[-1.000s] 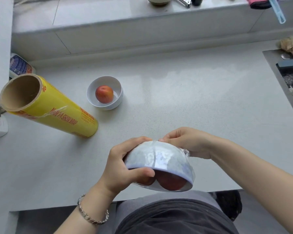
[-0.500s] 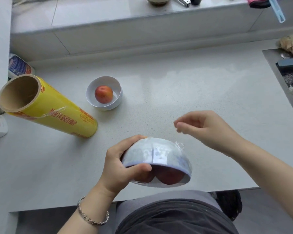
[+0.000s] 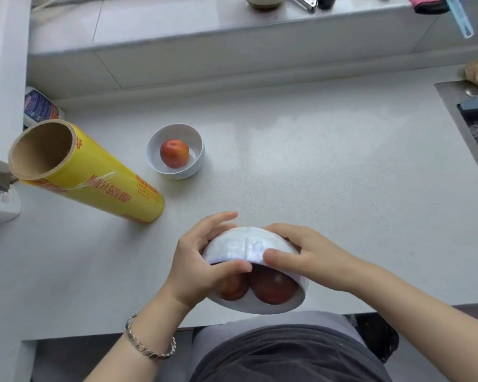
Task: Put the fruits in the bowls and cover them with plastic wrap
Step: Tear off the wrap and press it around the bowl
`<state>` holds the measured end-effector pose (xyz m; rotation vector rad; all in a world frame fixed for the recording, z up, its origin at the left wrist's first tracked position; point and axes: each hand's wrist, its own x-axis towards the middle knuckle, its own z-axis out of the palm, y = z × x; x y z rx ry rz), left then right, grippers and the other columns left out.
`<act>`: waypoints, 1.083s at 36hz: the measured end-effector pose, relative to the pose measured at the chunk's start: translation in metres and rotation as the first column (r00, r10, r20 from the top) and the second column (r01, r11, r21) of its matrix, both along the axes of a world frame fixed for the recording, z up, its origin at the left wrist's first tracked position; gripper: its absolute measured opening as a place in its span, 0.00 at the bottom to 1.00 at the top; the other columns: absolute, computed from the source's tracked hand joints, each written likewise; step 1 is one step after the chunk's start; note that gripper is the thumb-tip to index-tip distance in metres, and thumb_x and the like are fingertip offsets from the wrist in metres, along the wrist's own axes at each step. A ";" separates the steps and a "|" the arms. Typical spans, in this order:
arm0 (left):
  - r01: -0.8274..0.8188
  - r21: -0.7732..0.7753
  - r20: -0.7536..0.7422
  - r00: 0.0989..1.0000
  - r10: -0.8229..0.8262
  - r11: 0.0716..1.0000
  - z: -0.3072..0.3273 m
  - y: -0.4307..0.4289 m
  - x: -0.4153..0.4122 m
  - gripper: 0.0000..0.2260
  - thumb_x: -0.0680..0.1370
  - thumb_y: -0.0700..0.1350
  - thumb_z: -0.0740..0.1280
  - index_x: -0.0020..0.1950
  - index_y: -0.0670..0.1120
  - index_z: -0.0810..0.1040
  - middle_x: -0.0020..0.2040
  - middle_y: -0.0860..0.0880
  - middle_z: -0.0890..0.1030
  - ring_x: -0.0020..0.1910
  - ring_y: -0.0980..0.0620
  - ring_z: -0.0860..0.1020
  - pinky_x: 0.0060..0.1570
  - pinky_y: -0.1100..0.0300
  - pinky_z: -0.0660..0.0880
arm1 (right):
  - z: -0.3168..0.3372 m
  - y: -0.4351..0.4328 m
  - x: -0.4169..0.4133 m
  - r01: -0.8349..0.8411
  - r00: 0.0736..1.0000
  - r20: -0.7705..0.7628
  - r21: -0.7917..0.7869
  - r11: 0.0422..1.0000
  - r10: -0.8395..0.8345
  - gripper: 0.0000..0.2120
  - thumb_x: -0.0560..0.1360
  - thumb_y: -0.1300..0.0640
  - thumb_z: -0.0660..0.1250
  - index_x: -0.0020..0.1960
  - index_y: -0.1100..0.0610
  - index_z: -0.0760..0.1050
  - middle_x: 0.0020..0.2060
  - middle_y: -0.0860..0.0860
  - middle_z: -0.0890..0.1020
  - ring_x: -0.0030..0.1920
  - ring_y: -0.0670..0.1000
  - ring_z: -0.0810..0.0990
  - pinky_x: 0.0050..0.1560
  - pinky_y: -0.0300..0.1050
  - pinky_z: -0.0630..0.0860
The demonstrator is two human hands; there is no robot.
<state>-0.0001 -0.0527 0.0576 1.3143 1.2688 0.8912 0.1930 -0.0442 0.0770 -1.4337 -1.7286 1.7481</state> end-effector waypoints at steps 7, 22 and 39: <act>-0.175 -0.083 0.163 0.969 0.187 0.981 -0.006 0.006 0.008 0.32 0.53 0.71 0.73 0.48 0.53 0.81 0.40 0.55 0.85 0.42 0.59 0.81 0.44 0.67 0.75 | -0.014 0.000 0.014 0.020 0.970 -0.237 -0.178 0.984 -0.062 0.37 0.53 0.36 0.76 0.57 0.51 0.75 0.52 0.49 0.83 0.54 0.49 0.81 0.54 0.42 0.77; 0.290 -0.313 -0.093 0.938 -0.333 0.904 0.003 0.030 0.010 0.23 0.63 0.66 0.61 0.41 0.48 0.78 0.39 0.53 0.78 0.39 0.58 0.74 0.42 0.63 0.69 | -0.019 0.006 0.013 0.130 0.966 -0.193 -0.209 0.969 -0.171 0.33 0.55 0.40 0.70 0.46 0.68 0.77 0.37 0.54 0.80 0.40 0.48 0.78 0.44 0.39 0.71; -0.133 -0.266 0.070 0.985 0.157 0.955 -0.016 -0.001 0.013 0.16 0.57 0.60 0.71 0.35 0.49 0.82 0.32 0.55 0.81 0.33 0.59 0.76 0.35 0.68 0.72 | 0.002 0.030 0.011 0.144 0.982 0.139 -0.084 0.986 -0.131 0.10 0.71 0.45 0.67 0.46 0.50 0.80 0.46 0.48 0.84 0.50 0.46 0.81 0.55 0.43 0.74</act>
